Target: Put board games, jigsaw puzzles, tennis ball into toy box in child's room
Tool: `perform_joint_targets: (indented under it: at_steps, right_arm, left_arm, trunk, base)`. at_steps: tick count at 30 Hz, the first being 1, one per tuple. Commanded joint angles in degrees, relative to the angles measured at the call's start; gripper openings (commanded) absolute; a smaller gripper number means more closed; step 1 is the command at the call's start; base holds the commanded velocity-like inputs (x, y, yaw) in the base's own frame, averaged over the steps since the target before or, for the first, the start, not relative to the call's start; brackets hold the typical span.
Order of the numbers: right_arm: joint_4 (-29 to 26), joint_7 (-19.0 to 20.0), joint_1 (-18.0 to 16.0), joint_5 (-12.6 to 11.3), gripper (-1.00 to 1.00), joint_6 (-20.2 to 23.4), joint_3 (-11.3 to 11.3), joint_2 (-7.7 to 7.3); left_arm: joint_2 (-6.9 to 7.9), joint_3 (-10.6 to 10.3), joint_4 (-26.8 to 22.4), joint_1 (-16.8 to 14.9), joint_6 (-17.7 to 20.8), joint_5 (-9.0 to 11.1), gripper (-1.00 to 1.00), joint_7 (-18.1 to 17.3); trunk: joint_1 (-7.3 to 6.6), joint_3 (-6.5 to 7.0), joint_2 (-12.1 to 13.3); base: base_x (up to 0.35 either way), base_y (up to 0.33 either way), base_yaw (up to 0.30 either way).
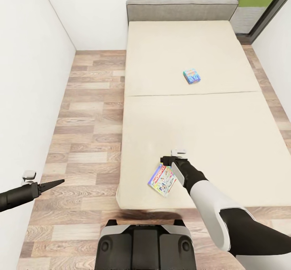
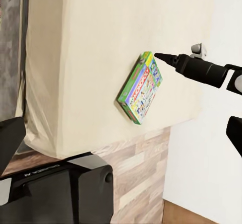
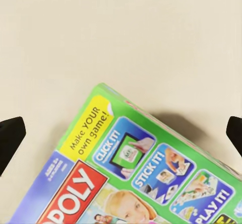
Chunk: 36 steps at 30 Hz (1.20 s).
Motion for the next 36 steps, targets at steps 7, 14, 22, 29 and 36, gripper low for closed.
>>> perform_joint_targets:
  at_steps: [7, 14, 22, 29, 36]
  right_arm:
    - [-0.1, -0.3, 0.0, -0.3, 1.00, 0.3, 0.0, 0.04]
    - [-0.2, -0.3, 0.0, -0.3, 1.00, 0.3, 0.0, 0.06]
    - [-0.2, -0.3, 0.0, -0.3, 1.00, 0.3, 0.0, -0.07]
    - [-0.2, -0.3, 0.1, -0.3, 1.00, -0.3, 0.1, -0.10]
    - [-0.2, -0.3, 0.1, -0.3, 1.00, -0.3, 0.1, 0.07]
  left_arm:
    - [0.04, 0.0, 0.0, 0.0, 0.6, 0.0, 1.00, -0.2]
    - [-0.02, 0.0, 0.0, 0.0, 0.6, 0.0, 1.00, -0.2]
    - [-0.04, 0.0, 0.0, 0.0, 0.6, 0.0, 1.00, -0.2]
    - [-0.04, 0.0, 0.0, 0.0, 0.6, 0.0, 1.00, -0.2]
    - [-0.05, 0.0, 0.0, 0.0, 0.6, 0.0, 1.00, -0.2]
  trunk:
    - [0.03, -0.72, -0.1]
    - [0.03, -1.38, -0.1]
    - [0.03, -2.13, -0.1]
    - [0.03, -2.71, -0.1]
    - [0.03, -2.82, -0.1]
  base:
    - [0.005, 0.009, 0.000]
    - [0.000, 0.001, 0.000]
    - [0.000, 0.000, 0.000]
    - [0.000, 0.000, 0.000]
    - [0.000, 0.000, 0.000]
